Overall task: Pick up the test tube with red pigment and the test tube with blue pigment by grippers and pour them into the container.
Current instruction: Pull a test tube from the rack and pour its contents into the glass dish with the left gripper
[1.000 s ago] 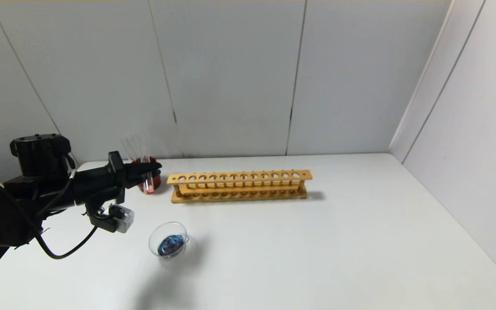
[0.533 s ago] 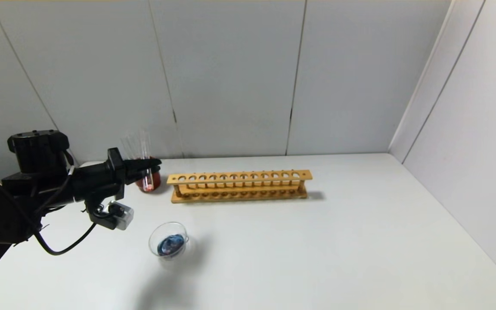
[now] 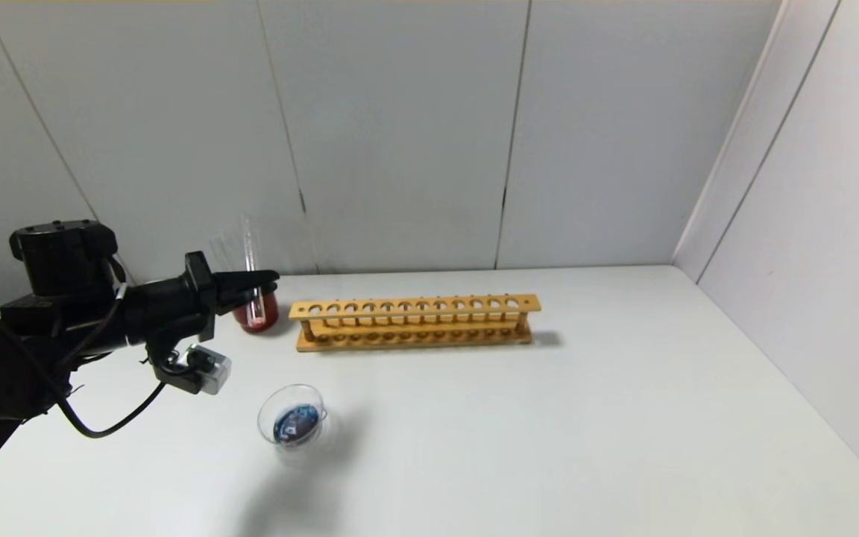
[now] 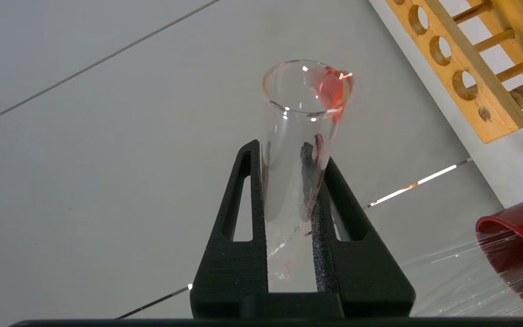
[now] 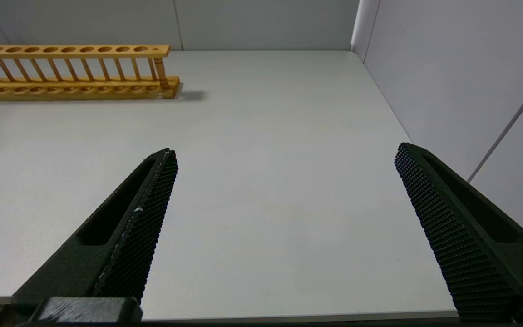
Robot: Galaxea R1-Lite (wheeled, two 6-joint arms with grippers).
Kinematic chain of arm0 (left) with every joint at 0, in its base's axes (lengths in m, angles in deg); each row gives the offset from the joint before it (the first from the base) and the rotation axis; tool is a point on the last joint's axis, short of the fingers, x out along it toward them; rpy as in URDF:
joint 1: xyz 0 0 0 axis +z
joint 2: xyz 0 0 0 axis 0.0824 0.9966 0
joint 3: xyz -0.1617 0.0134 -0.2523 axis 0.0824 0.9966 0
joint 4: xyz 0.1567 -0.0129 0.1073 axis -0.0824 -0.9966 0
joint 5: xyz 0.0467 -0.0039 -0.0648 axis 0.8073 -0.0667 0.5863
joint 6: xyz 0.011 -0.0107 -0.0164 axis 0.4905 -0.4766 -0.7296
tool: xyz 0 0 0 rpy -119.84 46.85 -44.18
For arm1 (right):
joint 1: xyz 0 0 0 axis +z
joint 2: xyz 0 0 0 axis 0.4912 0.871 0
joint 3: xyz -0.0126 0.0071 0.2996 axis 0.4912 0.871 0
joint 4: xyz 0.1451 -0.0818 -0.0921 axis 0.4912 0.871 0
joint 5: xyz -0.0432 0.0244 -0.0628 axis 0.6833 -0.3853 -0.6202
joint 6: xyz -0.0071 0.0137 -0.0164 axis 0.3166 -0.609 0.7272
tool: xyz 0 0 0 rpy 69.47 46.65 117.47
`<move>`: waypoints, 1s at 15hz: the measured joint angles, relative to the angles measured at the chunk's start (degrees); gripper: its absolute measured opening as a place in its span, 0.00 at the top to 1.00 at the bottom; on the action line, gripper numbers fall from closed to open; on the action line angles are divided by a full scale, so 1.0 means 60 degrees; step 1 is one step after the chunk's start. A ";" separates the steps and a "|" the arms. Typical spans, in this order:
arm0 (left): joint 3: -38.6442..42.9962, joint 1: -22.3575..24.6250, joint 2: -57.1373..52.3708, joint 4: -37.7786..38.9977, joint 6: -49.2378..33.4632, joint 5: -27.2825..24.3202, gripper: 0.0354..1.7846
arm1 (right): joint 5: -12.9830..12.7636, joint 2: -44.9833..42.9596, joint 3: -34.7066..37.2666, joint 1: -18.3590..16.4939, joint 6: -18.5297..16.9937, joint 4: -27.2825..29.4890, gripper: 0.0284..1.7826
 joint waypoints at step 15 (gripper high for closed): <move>-0.0514 0.0000 -0.0169 -0.0412 0.0796 0.0000 0.84 | 0.0000 0.0000 0.0000 0.0000 0.0000 0.0000 0.02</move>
